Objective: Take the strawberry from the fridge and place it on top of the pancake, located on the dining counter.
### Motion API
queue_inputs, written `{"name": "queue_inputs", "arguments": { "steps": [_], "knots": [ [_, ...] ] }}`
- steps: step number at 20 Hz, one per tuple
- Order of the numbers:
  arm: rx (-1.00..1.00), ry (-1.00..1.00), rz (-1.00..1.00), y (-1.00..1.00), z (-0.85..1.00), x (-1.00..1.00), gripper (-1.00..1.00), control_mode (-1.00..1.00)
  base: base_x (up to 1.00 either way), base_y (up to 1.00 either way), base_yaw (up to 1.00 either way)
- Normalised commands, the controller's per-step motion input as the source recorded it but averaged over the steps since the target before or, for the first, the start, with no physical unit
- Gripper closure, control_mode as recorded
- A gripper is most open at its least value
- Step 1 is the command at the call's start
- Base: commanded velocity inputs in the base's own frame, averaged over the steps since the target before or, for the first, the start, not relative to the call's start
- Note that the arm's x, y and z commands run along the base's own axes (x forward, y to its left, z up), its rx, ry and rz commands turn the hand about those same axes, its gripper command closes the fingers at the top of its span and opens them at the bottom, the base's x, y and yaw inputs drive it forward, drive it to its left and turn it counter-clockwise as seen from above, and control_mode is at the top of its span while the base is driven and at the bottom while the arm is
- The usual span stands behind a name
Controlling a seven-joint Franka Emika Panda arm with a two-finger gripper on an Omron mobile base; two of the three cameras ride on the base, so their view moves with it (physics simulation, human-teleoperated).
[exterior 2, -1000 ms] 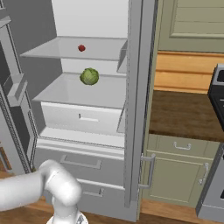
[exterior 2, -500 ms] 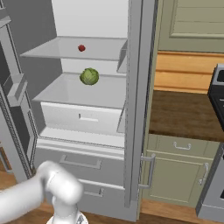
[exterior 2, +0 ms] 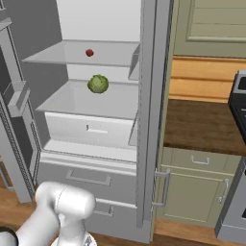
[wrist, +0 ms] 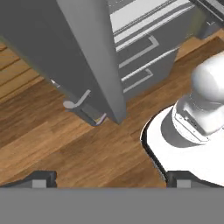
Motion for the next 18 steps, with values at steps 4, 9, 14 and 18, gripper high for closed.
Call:
{"name": "queue_inputs", "arguments": {
  "steps": [4,9,14,18],
  "knots": [
    [0.79,0.01,0.29,-0.71,0.48,0.0,-1.0,-1.0,0.0,0.0,0.0],
    [0.68,0.0,0.28,-0.8,0.76,0.0,-1.0,-1.0,0.0,0.0,0.0],
    [0.54,0.0,0.18,-0.79,0.52,0.05,-1.0,-1.0,0.0,0.0,0.0],
    [0.4,0.0,-0.05,-0.77,0.16,0.53,-1.0,-1.0,0.0,0.0,0.0]
  ]
}}
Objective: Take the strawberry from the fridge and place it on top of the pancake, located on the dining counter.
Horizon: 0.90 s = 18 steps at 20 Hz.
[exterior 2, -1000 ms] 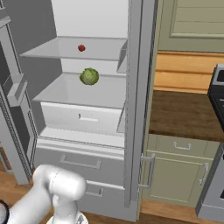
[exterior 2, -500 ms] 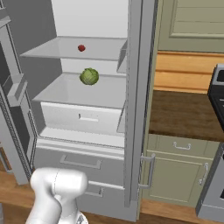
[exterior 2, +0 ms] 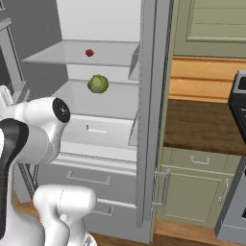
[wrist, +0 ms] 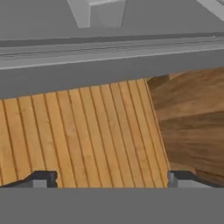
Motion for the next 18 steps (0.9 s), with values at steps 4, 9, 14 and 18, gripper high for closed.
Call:
{"name": "queue_inputs", "arguments": {
  "steps": [4,9,14,18],
  "knots": [
    [0.31,-0.05,-0.13,-0.28,0.0,0.94,-1.0,-1.0,0.0,0.0,0.0],
    [0.16,-0.09,-0.05,-0.02,0.0,0.79,-1.0,-1.0,0.0,0.0,0.0],
    [-0.06,-0.02,0.02,0.51,0.0,0.46,-1.0,-1.0,0.0,0.0,0.0],
    [-0.1,0.0,0.04,0.46,-0.01,0.48,-1.0,-1.0,0.0,0.0,0.0]
  ]
}}
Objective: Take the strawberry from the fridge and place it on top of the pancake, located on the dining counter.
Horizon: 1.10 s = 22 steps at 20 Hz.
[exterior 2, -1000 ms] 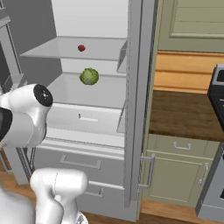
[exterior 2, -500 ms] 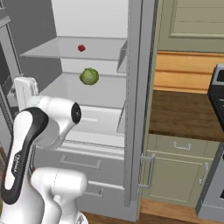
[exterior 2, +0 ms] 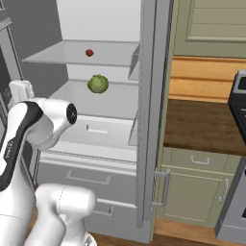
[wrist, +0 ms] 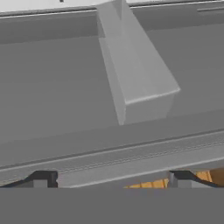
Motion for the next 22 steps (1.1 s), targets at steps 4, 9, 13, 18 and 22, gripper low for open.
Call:
{"name": "queue_inputs", "arguments": {
  "steps": [4,9,13,18,22],
  "knots": [
    [-0.11,0.0,0.04,0.5,-0.01,0.28,-1.0,-1.0,0.0,0.0,0.0],
    [-0.06,0.0,0.01,0.7,-0.06,0.02,-1.0,-1.0,0.0,0.0,0.0],
    [-0.03,0.0,0.0,0.71,-0.12,0.0,-1.0,-1.0,0.0,0.0,0.0],
    [0.0,0.0,0.0,0.68,-0.11,0.0,-1.0,-1.0,0.0,0.0,0.0],
    [0.0,0.0,0.0,0.57,-0.05,0.0,-1.0,-1.0,0.0,0.0,0.0]
  ]
}}
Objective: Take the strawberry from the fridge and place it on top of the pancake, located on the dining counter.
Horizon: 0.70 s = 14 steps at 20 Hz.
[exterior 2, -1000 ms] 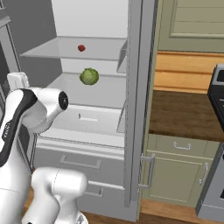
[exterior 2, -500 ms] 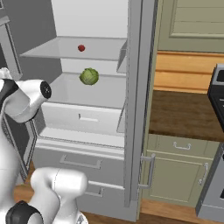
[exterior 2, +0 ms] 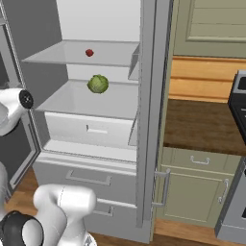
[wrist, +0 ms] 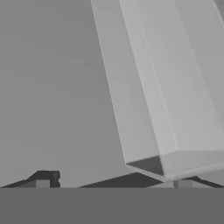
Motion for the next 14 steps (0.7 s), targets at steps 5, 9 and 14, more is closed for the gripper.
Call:
{"name": "queue_inputs", "arguments": {
  "steps": [5,9,14],
  "knots": [
    [-0.01,0.01,0.0,0.37,0.0,0.0,-1.0,-1.0,0.0,0.0,0.0],
    [-0.01,0.0,0.0,0.06,0.0,0.0,-1.0,-1.0,0.0,0.0,0.0],
    [0.0,0.0,0.0,-0.33,0.09,-0.05,-1.0,-1.0,0.0,0.0,0.0]
  ]
}}
